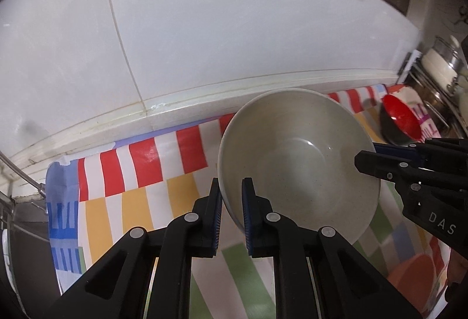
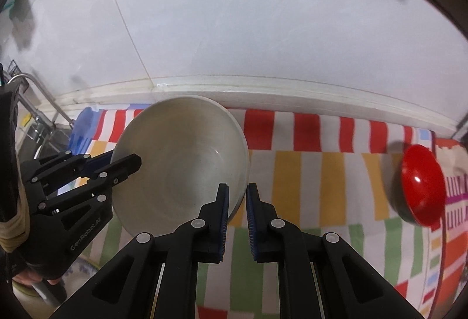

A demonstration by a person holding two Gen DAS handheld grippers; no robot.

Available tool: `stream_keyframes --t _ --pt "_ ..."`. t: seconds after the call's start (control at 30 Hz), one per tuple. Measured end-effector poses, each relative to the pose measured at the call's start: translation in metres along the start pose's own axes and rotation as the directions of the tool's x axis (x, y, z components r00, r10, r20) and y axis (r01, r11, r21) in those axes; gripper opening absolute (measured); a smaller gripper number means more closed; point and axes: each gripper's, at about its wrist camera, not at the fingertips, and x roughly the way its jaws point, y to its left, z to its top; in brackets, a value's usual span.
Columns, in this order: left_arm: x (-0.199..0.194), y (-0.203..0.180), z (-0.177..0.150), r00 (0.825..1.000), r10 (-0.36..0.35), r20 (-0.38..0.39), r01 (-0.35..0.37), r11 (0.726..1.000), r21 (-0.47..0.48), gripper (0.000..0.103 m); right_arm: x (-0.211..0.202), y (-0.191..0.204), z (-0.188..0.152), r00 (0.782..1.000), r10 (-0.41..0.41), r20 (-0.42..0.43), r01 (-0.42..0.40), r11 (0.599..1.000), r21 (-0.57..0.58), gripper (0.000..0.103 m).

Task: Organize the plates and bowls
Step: 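Lift the white bowl with both grippers and carry it over the pink bowl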

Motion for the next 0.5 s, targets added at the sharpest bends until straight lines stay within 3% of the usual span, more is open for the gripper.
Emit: stream_keyframes --t 0.5 --pt "-0.069 -0.060 -0.034 0.994 -0.074 0.081 0.068 0.995 0.076 0.015 -0.084 -0.017 -0.064 0.998 -0.040 0.040 0.037 0.996 0.075 0.014"
